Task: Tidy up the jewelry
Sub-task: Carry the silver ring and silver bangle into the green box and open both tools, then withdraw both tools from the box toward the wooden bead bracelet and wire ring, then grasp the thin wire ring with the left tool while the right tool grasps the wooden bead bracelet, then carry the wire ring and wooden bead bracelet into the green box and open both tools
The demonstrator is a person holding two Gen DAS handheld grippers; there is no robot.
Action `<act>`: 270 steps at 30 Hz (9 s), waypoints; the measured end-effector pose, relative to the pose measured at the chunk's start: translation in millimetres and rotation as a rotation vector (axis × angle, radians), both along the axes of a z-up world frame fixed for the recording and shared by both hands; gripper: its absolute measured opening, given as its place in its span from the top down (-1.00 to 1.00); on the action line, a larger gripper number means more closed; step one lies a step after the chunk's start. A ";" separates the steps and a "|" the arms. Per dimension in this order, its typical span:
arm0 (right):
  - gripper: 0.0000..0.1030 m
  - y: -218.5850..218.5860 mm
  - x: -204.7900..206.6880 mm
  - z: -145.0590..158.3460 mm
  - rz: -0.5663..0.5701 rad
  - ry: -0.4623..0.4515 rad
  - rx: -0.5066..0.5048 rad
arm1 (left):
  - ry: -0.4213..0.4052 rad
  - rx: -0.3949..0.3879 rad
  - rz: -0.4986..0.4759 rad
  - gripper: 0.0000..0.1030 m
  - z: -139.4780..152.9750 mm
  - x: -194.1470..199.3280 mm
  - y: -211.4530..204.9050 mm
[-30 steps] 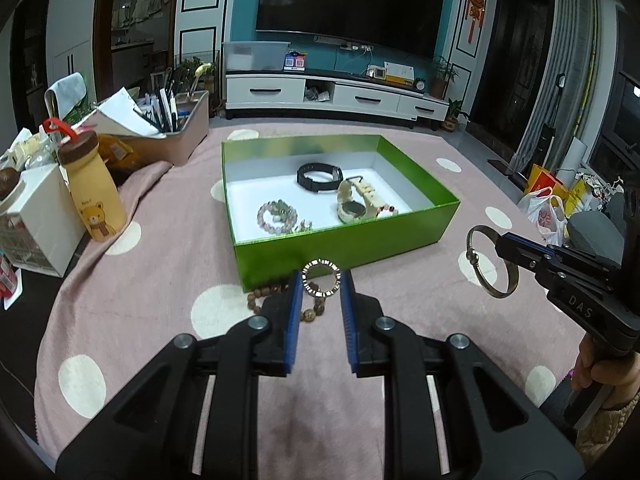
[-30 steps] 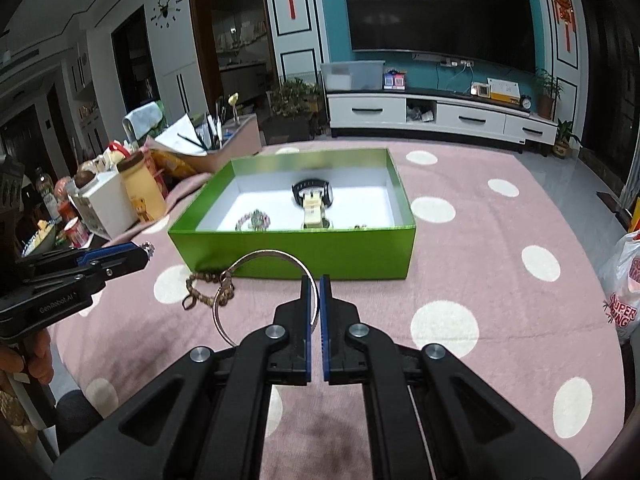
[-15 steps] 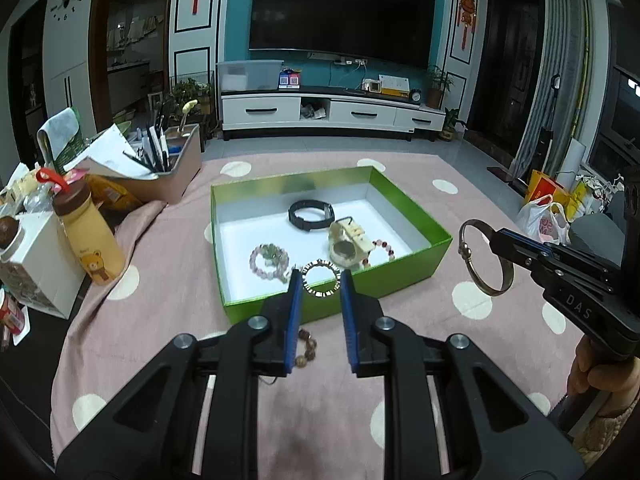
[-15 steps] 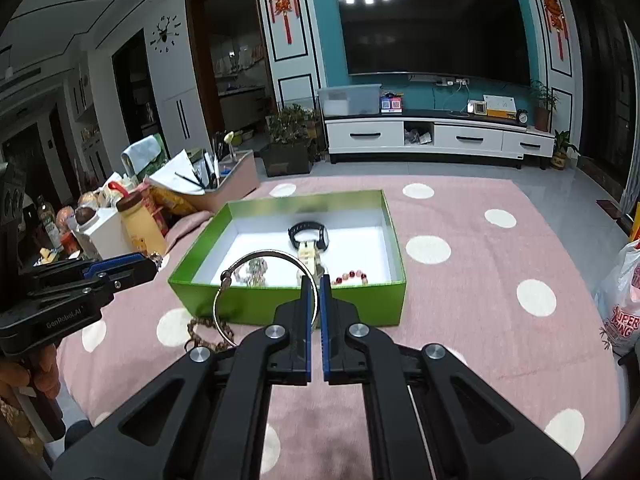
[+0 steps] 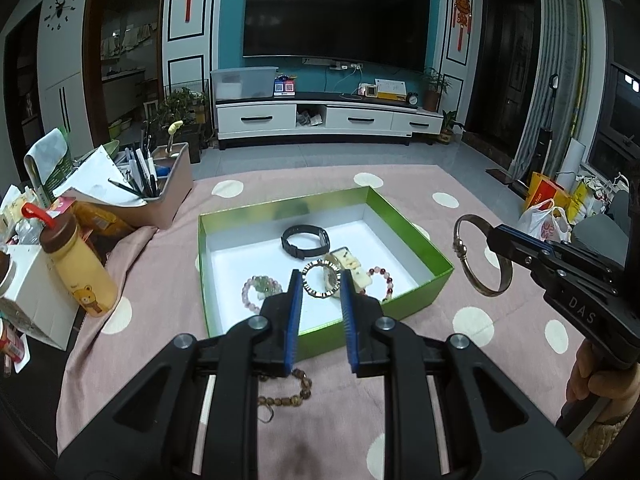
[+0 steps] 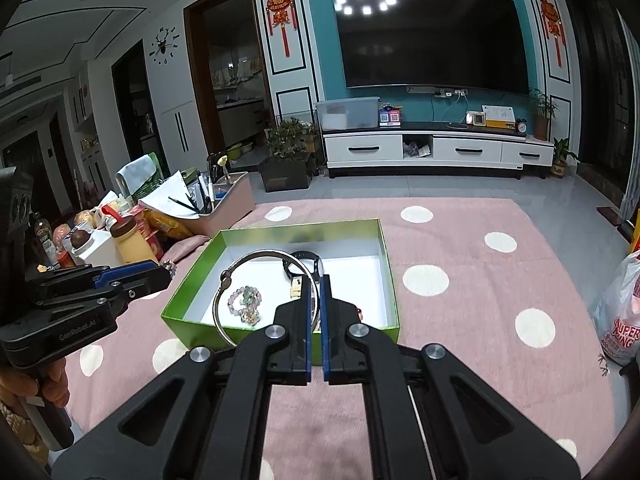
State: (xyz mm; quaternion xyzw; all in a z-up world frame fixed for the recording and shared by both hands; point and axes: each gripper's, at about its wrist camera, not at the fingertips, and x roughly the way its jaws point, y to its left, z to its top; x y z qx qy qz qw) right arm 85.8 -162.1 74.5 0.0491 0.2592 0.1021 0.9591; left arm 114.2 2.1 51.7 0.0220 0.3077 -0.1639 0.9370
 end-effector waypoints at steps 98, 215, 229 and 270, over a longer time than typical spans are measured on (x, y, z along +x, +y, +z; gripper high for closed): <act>-0.38 1.4 -7.5 1.9 -0.033 0.045 -0.007 | 0.079 0.097 0.146 -0.89 -20.4 15.6 12.1; 0.79 4.4 9.5 19.1 0.140 0.039 -0.026 | 0.023 0.090 0.078 0.64 -10.0 -9.1 0.5; 0.79 -1.0 59.1 20.1 0.098 0.036 -0.029 | 0.049 0.095 0.082 0.64 -10.0 45.9 -15.3; 0.78 0.1 163.7 -55.6 0.049 0.276 -0.085 | 0.277 0.159 0.135 0.47 -80.7 150.4 -23.1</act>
